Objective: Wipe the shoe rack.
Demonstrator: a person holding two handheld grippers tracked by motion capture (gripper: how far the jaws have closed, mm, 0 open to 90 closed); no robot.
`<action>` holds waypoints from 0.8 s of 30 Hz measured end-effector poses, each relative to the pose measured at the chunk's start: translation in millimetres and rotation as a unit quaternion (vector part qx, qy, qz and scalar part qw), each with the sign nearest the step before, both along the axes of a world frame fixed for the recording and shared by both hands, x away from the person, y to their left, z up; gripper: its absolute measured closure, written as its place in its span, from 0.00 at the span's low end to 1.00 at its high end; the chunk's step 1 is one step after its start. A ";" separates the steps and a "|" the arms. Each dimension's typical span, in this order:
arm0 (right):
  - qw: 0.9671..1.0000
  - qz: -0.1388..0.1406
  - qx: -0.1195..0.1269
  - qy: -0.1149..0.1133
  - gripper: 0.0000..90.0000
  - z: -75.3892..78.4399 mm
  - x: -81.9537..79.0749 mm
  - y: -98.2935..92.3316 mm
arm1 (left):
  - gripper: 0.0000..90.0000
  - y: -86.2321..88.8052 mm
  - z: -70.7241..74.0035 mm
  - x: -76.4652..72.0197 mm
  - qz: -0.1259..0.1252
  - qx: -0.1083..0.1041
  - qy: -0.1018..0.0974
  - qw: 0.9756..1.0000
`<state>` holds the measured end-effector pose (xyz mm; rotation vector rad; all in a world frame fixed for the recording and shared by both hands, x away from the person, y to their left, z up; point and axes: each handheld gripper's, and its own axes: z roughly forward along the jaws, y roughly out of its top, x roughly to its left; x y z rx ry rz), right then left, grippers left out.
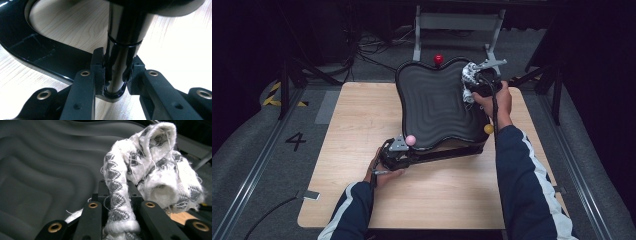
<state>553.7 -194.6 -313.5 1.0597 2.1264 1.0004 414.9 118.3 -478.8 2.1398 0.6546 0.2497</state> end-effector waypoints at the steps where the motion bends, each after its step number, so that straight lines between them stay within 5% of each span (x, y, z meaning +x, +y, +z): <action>1: 1.000 0.004 0.000 0.001 0.88 0.1 0.2 0.4 | 0.81 0.0 0.0 0.0 0.000 0.000 0.000 1.000; 3: 1.000 0.010 -0.007 0.000 0.88 0.8 -1.1 5.0 | 0.81 0.1 0.0 0.0 -0.002 0.000 0.001 1.000; 10: 0.996 0.091 -0.015 0.005 0.88 -1.6 -14.7 53.5 | 0.81 0.4 0.3 0.1 -0.004 0.001 0.003 1.000; 18: 0.983 0.174 -0.052 -0.003 0.87 -4.9 -34.0 129.1 | 0.81 0.3 0.3 0.1 -0.003 0.001 0.002 1.000; 24: 0.976 0.212 -0.050 0.002 0.87 -9.2 -41.8 158.3 | 0.81 0.1 0.3 -0.1 -0.003 0.003 0.001 1.000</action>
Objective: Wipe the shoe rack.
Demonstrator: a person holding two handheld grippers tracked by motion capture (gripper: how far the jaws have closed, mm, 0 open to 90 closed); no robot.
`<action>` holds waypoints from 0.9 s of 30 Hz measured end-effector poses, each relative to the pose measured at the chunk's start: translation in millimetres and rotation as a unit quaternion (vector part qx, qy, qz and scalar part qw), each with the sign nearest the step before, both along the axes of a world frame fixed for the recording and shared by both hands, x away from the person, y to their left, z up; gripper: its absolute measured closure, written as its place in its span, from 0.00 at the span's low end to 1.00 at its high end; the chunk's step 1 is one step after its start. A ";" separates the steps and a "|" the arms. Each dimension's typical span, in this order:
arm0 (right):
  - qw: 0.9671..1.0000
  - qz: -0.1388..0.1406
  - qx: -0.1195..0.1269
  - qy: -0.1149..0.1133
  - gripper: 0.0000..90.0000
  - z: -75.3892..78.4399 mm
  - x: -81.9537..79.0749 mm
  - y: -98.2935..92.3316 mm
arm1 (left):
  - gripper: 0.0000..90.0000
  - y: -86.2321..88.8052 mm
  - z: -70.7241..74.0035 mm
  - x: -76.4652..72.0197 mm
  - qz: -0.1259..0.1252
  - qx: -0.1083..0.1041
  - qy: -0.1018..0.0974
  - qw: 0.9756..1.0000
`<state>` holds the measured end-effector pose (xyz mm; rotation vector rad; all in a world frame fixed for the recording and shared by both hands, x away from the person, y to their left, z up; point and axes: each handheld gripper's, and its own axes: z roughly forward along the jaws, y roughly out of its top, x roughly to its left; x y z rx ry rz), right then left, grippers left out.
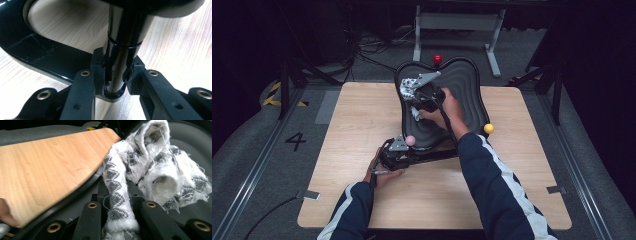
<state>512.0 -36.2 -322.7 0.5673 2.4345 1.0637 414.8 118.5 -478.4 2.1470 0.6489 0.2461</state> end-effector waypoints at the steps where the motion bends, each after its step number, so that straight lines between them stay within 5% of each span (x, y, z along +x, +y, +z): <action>1: 1.000 0.007 -0.001 0.006 0.87 -0.9 -0.9 2.1 | 0.82 0.0 0.0 0.0 0.000 0.000 0.000 1.000; 10: 0.999 0.027 0.008 0.041 0.88 -10.6 -14.0 -13.0 | 0.81 -0.1 0.0 -0.1 0.000 0.002 -0.002 1.000; 21: 0.999 0.024 -0.026 0.026 0.88 -27.4 -45.1 -46.6 | 0.81 -0.1 -0.1 0.4 0.016 0.006 -0.011 1.000; 27: 0.999 -0.007 -0.045 0.012 0.89 -30.9 -49.7 -72.7 | 0.81 -0.2 -0.1 3.9 0.029 0.005 -0.009 1.000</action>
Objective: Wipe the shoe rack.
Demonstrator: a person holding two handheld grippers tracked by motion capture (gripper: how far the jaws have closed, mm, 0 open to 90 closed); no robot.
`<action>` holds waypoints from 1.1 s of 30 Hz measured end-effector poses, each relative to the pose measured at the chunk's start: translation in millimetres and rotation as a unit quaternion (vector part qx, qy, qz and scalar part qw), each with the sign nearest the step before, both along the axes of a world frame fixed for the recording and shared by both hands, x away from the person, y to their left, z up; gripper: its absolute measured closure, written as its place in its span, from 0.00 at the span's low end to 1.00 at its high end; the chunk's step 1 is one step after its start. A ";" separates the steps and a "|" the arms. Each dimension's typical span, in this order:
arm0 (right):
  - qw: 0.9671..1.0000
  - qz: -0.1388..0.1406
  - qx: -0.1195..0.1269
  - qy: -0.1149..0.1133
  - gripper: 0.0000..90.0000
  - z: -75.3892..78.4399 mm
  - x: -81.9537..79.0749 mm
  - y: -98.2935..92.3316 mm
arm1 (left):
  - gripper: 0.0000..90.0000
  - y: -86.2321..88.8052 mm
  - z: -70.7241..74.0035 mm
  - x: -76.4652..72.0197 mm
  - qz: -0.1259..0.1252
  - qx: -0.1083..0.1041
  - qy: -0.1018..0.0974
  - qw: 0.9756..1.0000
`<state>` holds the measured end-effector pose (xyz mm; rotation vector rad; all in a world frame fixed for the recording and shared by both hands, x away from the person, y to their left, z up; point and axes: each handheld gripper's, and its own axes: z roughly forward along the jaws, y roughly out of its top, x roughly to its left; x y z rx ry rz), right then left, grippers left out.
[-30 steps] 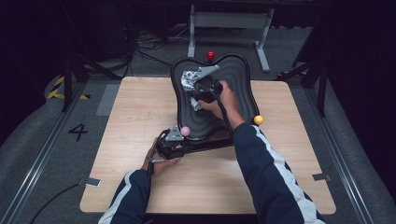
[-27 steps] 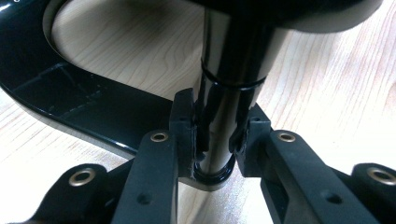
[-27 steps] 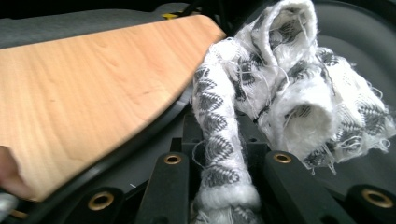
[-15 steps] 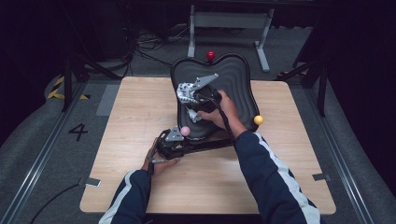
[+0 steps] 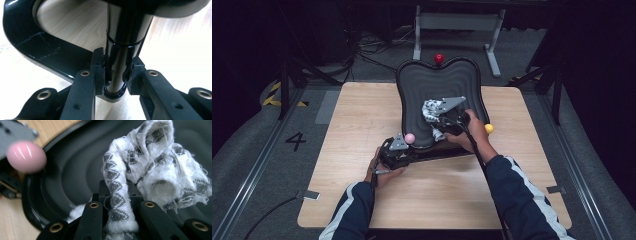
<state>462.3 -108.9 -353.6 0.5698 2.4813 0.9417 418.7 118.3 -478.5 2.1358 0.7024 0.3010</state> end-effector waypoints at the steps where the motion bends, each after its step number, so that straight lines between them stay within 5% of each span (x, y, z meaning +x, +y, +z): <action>1: 1.000 -0.005 -0.002 -0.003 0.89 -0.3 1.0 -5.1 | 0.81 0.1 0.2 1.0 0.005 0.001 0.000 1.000; 23: 0.992 -0.125 -0.012 0.003 0.89 -1.6 12.0 -102.2 | 0.81 5.8 0.4 13.6 0.035 0.002 0.001 0.999; 33: 0.993 -0.117 0.014 0.001 0.89 0.9 10.1 -99.5 | 0.75 14.0 0.6 17.0 0.037 0.006 -0.003 0.999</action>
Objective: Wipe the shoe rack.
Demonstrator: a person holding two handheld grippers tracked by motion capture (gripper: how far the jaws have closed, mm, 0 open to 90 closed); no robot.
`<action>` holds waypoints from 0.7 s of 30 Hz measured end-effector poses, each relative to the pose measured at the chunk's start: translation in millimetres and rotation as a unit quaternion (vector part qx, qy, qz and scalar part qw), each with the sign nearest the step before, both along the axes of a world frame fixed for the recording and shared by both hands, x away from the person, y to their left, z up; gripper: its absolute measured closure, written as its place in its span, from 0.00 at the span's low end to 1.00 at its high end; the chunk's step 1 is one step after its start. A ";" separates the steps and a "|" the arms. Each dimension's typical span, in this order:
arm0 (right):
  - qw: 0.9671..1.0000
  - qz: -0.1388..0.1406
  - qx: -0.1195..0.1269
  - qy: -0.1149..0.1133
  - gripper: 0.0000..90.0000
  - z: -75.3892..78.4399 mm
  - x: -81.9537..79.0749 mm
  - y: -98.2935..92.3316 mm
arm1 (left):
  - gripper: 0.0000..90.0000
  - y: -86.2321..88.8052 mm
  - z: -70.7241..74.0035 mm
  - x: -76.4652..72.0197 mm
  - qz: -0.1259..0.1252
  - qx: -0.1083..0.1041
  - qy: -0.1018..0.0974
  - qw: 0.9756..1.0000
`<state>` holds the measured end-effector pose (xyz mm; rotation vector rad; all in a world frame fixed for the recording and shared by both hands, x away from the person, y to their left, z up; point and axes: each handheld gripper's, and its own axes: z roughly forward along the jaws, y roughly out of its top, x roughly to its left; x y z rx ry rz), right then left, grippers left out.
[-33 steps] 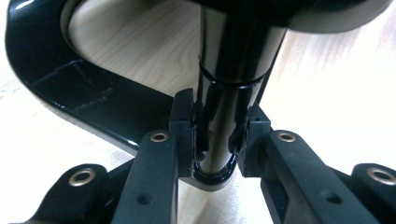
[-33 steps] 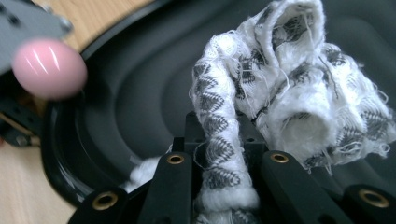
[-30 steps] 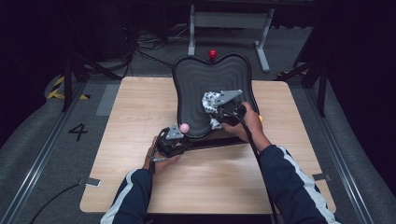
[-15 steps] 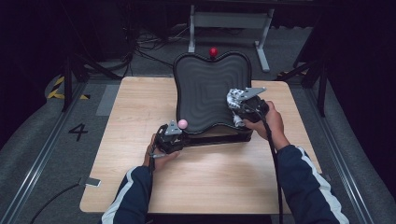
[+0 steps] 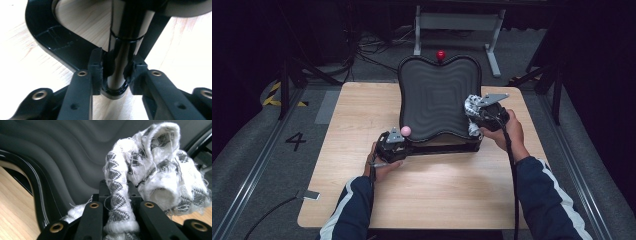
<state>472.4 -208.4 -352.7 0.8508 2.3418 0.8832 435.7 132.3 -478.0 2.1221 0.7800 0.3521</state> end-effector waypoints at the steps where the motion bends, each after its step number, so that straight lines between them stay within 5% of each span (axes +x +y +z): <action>1: 1.000 0.004 0.008 -0.003 0.89 1.4 -0.9 0.4 | 0.71 1.8 -0.1 0.0 0.001 0.001 -0.003 1.000; 13: 0.997 0.037 0.055 -0.034 0.89 20.2 -19.9 5.5 | 0.46 20.5 13.1 -14.4 0.020 0.058 0.006 0.998; 17: 0.995 0.047 0.070 -0.043 0.89 25.6 -28.2 4.9 | 0.39 36.5 16.0 -24.9 0.026 0.072 0.023 0.997; 21: 0.993 0.058 0.084 -0.051 0.89 30.6 -37.4 2.9 | 0.37 55.3 17.2 -37.6 0.041 0.077 0.019 0.996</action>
